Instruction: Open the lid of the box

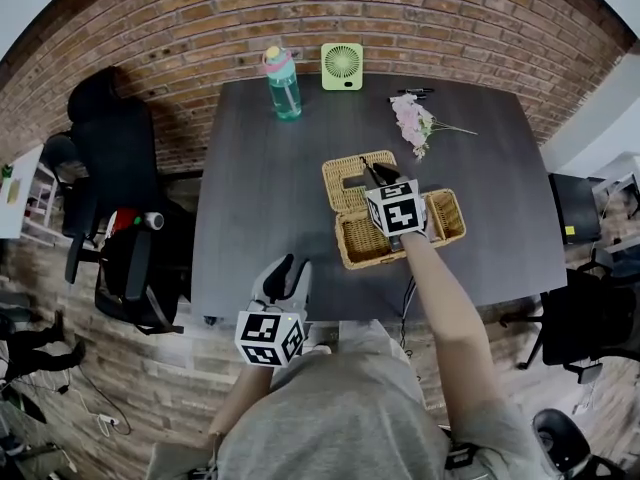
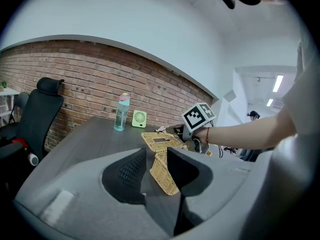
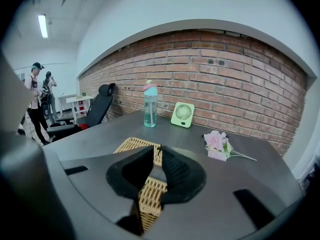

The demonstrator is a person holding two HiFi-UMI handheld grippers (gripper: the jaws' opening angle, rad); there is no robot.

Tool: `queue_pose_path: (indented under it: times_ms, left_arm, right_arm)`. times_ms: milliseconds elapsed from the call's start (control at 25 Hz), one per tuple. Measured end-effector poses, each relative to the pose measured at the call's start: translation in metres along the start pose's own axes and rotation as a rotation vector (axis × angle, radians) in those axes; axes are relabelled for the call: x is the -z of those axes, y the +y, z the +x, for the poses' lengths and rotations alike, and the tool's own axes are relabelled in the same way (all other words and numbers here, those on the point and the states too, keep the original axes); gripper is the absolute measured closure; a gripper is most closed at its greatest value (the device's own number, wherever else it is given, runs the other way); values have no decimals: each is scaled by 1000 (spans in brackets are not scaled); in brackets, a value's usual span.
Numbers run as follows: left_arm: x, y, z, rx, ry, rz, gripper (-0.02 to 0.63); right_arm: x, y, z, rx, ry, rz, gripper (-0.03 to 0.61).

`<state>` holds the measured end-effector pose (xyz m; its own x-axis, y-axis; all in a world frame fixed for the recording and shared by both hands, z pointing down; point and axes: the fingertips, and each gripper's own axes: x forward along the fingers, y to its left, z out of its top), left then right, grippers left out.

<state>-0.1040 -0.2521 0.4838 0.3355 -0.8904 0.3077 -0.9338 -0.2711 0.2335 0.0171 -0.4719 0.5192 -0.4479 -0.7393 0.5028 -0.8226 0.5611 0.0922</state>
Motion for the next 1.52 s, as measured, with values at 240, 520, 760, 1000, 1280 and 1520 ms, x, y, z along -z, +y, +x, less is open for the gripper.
queue_pose_path:
  times_ms: [240, 520, 760, 1000, 1280, 1520]
  left_arm:
    - [2, -5, -13, 22, -5, 10, 485]
    - [1, -13, -28, 56, -19, 28, 485]
    - [2, -22, -41, 97, -25, 44, 485]
    - [3, -30, -57, 117, -29, 57, 502]
    - [7, -41, -76, 150, -38, 77, 533]
    - [13, -49, -92, 164, -27, 87, 572]
  right_arm:
    - [2, 9, -26, 19, -24, 12, 526]
    - [-1, 26, -68, 41, -86, 43, 528]
    - [-3, 41, -114, 72, -155, 73, 538]
    - [-1, 64, -167, 100, -219, 84, 575]
    - [10, 93, -225, 134, -286, 117, 575]
    - [24, 116, -268, 161, -311, 153, 577]
